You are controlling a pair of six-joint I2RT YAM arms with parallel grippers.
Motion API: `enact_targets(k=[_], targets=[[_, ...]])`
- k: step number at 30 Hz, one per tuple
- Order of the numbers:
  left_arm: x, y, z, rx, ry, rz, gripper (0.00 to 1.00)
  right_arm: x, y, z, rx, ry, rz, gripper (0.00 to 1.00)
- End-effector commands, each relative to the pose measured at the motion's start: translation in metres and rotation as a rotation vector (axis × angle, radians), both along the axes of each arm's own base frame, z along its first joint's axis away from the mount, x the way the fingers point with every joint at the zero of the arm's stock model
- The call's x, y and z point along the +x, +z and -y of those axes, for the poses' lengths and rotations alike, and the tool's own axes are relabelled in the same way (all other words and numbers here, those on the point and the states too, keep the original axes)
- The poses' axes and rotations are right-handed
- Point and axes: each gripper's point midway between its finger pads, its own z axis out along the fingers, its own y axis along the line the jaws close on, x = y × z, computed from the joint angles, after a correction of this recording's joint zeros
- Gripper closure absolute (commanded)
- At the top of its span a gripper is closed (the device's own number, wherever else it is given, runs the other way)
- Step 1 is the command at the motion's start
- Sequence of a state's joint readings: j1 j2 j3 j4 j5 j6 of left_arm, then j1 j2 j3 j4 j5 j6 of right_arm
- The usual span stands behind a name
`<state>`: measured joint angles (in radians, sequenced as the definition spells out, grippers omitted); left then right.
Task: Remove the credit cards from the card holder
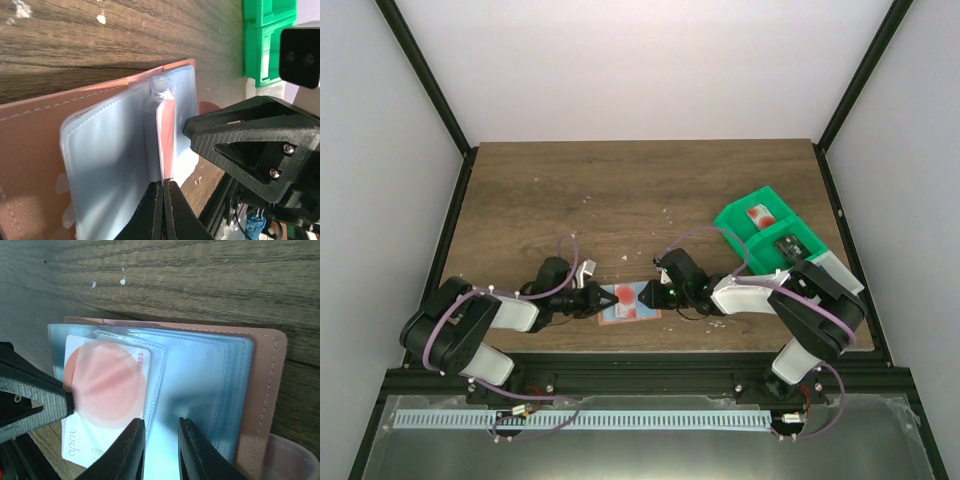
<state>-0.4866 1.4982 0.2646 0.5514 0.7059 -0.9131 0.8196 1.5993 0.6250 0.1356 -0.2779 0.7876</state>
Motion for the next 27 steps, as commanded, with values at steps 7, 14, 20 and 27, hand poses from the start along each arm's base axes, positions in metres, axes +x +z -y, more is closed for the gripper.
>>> enact_targets(k=[7,14,20,27], targets=[[-0.004,0.005,-0.007,0.01,-0.008,0.023,1.0,-0.01,-0.034,0.026,-0.13,-0.038,-0.07,0.79],[-0.002,0.018,0.001,-0.087,0.0,0.014,1.0,-0.009,-0.002,0.012,-0.016,-0.024,-0.038,0.8],[0.005,0.021,0.016,-0.13,0.012,0.001,1.0,-0.001,0.033,0.005,0.065,-0.036,0.031,0.79],[0.001,0.01,0.027,-0.115,-0.014,-0.015,1.0,-0.006,0.031,-0.01,0.133,0.013,0.0,0.78]])
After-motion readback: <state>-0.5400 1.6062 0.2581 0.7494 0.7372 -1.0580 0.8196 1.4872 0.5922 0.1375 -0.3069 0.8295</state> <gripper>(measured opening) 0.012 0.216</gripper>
